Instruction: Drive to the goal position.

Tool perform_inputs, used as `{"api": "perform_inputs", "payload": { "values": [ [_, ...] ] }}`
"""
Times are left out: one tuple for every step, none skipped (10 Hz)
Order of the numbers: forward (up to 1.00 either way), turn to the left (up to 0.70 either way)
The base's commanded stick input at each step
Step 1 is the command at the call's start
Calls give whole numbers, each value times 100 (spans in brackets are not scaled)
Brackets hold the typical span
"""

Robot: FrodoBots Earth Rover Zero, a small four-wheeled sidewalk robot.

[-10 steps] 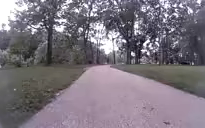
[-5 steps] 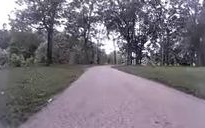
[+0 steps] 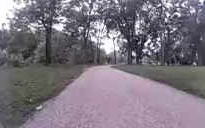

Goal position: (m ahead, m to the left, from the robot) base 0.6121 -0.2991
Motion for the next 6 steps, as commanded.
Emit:
{"api": "perform_inputs", "payload": {
  "values": [
    [70,0],
    [70,0],
    [70,0],
    [70,0],
    [70,0],
    [70,0]
  ]
}}
